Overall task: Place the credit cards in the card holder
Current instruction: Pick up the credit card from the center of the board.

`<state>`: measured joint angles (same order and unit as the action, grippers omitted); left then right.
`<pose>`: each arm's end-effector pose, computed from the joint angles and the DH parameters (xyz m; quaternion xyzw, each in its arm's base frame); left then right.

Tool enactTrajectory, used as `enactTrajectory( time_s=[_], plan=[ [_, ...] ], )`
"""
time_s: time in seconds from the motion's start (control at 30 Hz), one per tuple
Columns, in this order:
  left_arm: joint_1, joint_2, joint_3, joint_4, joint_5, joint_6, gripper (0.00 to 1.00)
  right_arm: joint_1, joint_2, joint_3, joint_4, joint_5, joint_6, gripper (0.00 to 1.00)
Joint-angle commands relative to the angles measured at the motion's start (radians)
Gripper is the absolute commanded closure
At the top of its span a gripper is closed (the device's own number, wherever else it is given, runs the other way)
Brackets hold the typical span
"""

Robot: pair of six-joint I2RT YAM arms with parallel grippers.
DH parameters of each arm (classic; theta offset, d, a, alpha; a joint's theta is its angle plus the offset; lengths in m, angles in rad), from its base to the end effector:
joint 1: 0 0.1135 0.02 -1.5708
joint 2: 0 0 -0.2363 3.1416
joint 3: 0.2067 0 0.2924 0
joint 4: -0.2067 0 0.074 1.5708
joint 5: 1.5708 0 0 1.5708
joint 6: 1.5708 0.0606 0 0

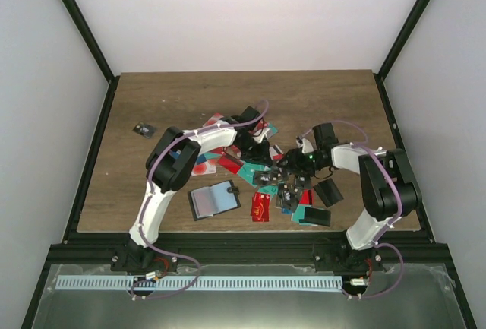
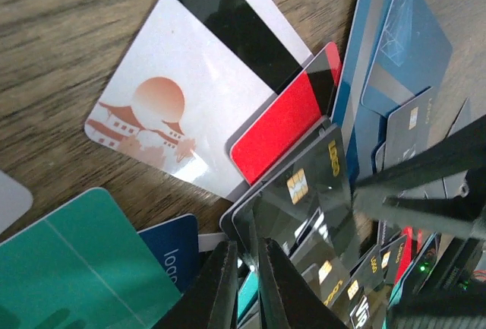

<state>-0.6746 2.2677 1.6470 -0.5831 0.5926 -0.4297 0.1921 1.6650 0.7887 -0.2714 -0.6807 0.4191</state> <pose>0.3568 -0.3287 0.0611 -0.1677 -0.9268 0.3360 0.0020 0.3080 0.0988 0.0569 0.0347 0.9236 0.3708 0.0906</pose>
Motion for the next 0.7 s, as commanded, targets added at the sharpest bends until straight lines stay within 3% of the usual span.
enactTrajectory(
  time_s=[0.0, 0.27, 0.47, 0.67],
  plan=[
    [-0.006, 0.069, -0.015, -0.018, -0.026, 0.018, 0.89, 0.004, 0.026, -0.047, -0.005, -0.093, -0.03, 0.44],
    [-0.006, 0.05, -0.086, 0.033, 0.006, 0.002, 0.9, 0.003, 0.009, -0.106, 0.194, -0.331, 0.074, 0.44],
    [-0.008, -0.008, -0.178, 0.122, 0.062, -0.063, 0.9, 0.003, -0.022, -0.135, 0.357, -0.428, 0.193, 0.44],
    [-0.021, -0.078, -0.262, 0.179, 0.097, -0.105, 0.9, 0.003, -0.099, -0.136, 0.297, -0.418, 0.181, 0.43]
  ],
)
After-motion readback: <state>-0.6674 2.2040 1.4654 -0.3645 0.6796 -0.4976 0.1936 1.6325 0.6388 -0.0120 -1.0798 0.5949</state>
